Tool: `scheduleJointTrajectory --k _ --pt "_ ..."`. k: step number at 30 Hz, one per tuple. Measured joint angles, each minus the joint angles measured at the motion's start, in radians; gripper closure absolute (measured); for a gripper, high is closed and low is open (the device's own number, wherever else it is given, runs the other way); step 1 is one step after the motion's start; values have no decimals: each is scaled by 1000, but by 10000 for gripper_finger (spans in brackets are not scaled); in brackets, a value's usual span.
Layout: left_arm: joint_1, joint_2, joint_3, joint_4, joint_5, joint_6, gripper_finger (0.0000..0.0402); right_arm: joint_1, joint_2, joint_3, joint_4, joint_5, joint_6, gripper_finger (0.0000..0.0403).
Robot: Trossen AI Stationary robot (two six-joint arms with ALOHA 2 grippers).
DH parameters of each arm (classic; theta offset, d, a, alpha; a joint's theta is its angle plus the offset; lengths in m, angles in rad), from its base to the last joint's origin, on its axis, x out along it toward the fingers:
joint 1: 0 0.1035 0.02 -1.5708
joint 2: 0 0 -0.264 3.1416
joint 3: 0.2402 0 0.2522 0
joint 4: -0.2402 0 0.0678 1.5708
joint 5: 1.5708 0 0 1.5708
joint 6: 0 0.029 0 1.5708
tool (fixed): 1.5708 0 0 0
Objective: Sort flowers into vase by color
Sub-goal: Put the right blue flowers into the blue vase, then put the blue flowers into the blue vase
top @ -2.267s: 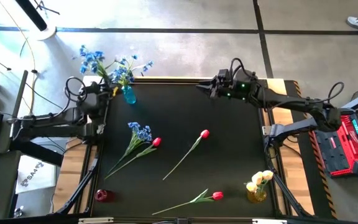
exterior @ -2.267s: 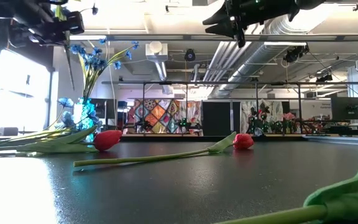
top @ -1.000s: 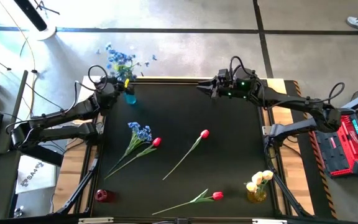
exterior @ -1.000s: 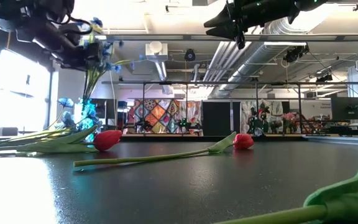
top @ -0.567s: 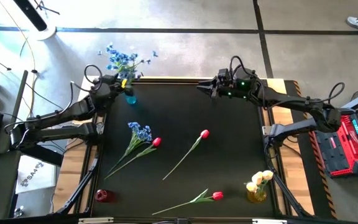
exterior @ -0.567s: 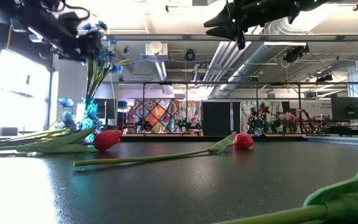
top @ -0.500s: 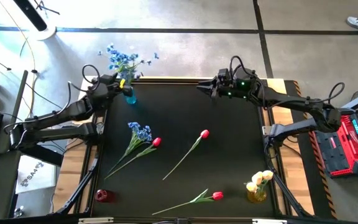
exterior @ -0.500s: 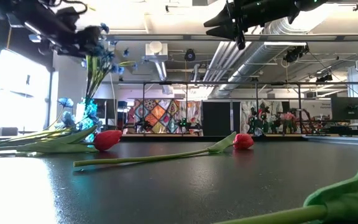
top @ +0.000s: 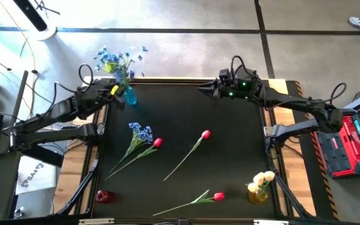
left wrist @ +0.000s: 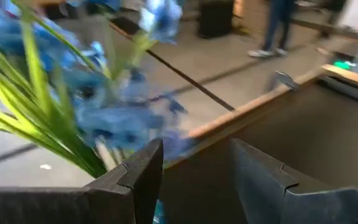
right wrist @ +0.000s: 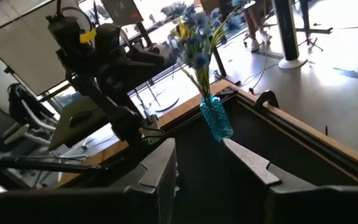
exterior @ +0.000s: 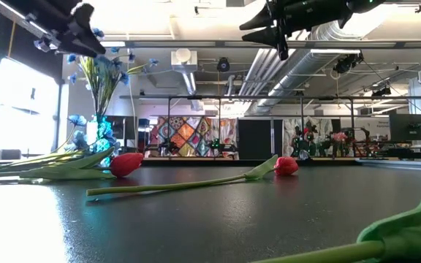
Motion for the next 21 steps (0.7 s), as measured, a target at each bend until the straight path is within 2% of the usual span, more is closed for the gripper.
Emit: scheduleJointTrajectory --k 3,7,15,18,21 --pt "-11 1 29 -108 79 -59 229 0 0 0 0 -7 22 289" --pt "-34 4 31 -175 210 -125 229 0 0 0 -2 -12 28 289" --pt "-103 67 -4 -300 523 -312 229 0 0 0 -10 -33 47 289" --pt "-154 109 -51 -283 589 -401 229 0 0 0 -22 -34 52 289" --pt "-217 147 -88 -289 604 -498 229 0 0 0 -35 -36 68 289"
